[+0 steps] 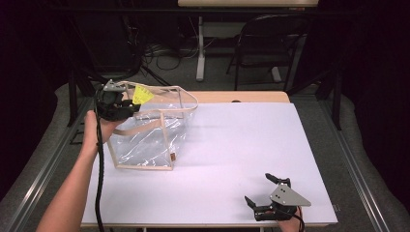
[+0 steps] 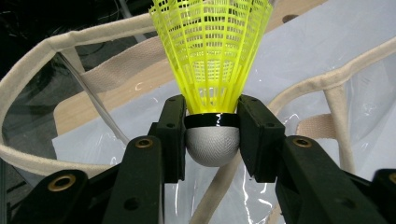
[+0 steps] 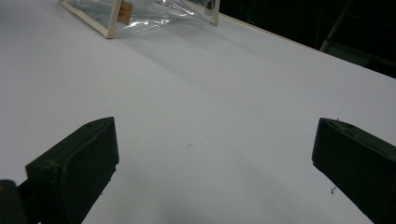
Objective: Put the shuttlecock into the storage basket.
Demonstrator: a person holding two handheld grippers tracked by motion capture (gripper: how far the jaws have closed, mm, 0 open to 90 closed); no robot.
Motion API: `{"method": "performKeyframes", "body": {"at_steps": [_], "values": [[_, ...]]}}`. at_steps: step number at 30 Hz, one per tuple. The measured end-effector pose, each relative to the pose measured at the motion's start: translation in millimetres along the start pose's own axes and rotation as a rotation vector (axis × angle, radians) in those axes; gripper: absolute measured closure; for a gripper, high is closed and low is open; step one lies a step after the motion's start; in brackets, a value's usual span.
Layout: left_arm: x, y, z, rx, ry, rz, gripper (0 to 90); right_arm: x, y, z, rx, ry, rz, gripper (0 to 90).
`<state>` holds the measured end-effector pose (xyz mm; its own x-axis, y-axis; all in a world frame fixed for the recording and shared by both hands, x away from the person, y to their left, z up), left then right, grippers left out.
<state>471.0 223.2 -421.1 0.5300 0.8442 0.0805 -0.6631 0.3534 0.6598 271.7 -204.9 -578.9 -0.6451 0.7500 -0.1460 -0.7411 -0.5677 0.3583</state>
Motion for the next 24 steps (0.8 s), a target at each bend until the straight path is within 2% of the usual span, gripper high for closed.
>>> {"method": "performKeyframes", "body": {"at_steps": [24], "values": [[3.1, -1.8, -0.9, 0.032, 0.004, 0.016, 63.3, 0.7, -0.9, -0.5, 0.005, 0.002, 0.005, 0.1]]}}
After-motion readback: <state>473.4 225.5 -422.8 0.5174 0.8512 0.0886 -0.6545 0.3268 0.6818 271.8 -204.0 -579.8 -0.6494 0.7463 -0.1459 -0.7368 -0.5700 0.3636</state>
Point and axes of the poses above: each handheld gripper's, and its own axes: y roughly backward along the jaws, z roughly out of its top, x roughly to its left, the point moved 6 cm from there along -y, roughly forward along the jaws, and after that the axes turned 1 degree about x, right-handed, at the moved point
